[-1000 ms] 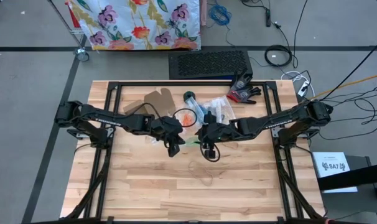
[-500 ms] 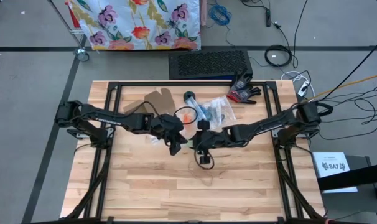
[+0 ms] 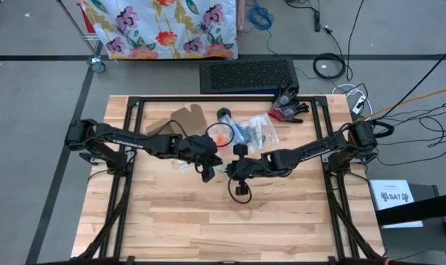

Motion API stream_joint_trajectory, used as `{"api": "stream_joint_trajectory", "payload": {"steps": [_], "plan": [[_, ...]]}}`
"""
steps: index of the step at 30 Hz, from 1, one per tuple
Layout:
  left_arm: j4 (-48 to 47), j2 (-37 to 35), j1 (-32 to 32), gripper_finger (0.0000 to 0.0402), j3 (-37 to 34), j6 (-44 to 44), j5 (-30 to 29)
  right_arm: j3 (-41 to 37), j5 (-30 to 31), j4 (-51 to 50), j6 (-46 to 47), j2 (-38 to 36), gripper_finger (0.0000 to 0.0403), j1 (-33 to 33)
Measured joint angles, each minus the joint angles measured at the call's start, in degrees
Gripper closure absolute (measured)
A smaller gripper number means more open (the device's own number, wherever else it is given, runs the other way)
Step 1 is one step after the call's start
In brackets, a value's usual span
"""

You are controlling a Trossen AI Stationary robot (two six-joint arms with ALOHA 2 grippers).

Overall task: Sort rubber bands
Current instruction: Close the transparent zip bag

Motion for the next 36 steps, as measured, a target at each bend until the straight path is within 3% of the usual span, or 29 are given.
{"api": "stream_joint_trajectory", "payload": {"steps": [7,15,21,30,36], "plan": [[0.15,-0.23,0.24,0.0297,0.0,2.26,-4.21,0.0,0.77,-3.8,4.04,-1.67,0.0402,-0.15],[-0.81,-8.11,-0.77,0.0293,0.0,9.25,-5.36,0.0,5.22,-10.14,7.68,-6.97,0.0403,-0.42],[-0.4,-11.19,-4.25,0.0293,-4.15,11.24,-12.23,0.02,4.83,-7.59,6.54,-8.0,0.0403,-0.37],[21.45,-15.52,-6.02,0.0293,-19.88,11.25,-13.53,0.02,2.13,-4.71,6.15,-7.98,0.0403,-0.37],[27.89,-14.83,-5.35,0.0293,-22.03,12.68,-11.07,0.02,-0.54,-2.6,6.18,-7.96,0.0403,-0.35]]}}
